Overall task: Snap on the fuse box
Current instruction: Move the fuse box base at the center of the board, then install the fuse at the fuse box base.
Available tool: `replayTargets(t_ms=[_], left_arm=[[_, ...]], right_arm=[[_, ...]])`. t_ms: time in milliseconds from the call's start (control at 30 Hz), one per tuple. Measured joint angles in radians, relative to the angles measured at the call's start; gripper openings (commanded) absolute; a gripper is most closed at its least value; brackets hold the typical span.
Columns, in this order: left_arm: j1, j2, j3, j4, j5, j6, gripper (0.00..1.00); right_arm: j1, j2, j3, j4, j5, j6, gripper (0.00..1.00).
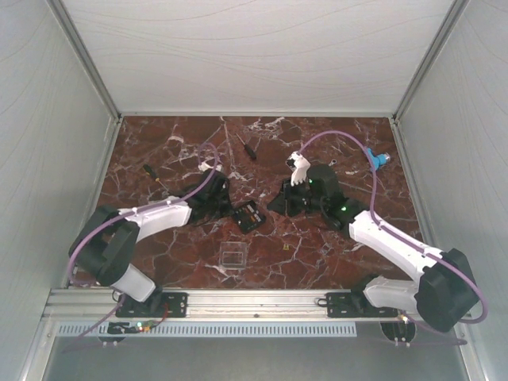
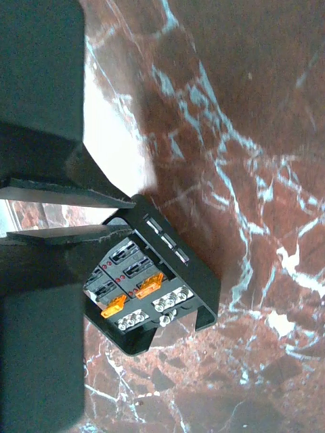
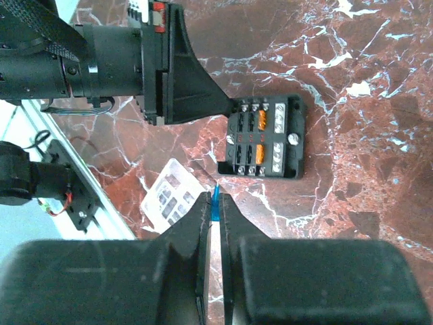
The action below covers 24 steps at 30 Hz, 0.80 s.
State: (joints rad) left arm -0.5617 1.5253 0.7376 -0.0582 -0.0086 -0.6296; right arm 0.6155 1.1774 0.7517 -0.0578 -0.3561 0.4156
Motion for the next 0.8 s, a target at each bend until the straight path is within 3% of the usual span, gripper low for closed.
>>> replayTargets(t_ms=[333, 633, 800], left_arm=[[-0.097, 0.083, 0.055, 0.019, 0.035, -0.003, 0.2], [-0.121, 0.102, 0.063, 0.081, 0.072, -0.001, 0.46], [-0.077, 0.031, -0.005, 0.164, 0.152, -0.028, 0.52]], right_arm=[[0.093, 0.103, 0.132, -0.198, 0.1, -0.141, 0.0], [0.139, 0.269, 0.259, -0.337, 0.2, -0.22, 0.0], [0.165, 0.359, 0.352, -0.408, 0.261, -0.256, 0.0]])
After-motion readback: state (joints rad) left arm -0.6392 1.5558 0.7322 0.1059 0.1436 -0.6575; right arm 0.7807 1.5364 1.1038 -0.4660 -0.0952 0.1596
